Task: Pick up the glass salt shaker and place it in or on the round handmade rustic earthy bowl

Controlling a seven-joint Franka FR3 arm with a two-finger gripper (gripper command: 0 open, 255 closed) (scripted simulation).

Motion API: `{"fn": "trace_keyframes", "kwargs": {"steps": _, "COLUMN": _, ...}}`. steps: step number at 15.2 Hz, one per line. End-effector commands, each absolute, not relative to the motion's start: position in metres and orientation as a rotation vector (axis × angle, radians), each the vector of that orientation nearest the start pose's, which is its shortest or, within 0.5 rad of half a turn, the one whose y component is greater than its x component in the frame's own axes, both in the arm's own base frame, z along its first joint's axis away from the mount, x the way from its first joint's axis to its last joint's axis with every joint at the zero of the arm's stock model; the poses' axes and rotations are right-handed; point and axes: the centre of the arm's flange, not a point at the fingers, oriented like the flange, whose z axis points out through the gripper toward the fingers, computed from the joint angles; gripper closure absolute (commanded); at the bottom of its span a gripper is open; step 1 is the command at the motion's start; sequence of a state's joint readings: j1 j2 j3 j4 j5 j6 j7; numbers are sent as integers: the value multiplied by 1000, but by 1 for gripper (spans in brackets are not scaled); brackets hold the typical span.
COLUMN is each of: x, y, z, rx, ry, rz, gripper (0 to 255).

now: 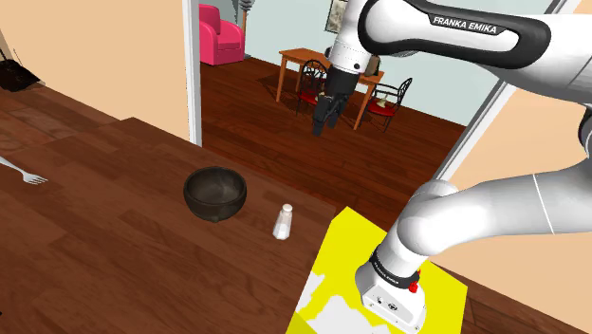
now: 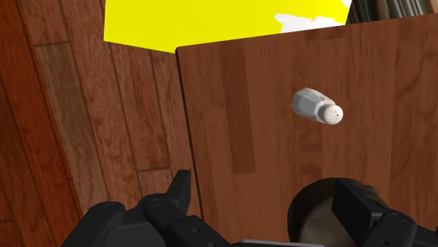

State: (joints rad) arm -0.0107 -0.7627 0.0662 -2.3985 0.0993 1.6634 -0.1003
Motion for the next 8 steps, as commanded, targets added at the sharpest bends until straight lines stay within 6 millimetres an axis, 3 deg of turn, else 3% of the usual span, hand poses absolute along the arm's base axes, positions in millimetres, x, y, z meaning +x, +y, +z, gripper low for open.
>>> {"fn": "trace_keyframes", "kwargs": {"steps": 1, "x": 320, "y": 33, "z": 571, "rx": -3082, "ry": -201, "rz": -44, "gripper": 0}}
{"fn": "trace_keyframes", "kwargs": {"steps": 8, "x": 339, "y": 106, "z": 500, "rx": -3153, "ry": -334, "rz": 107, "gripper": 0}}
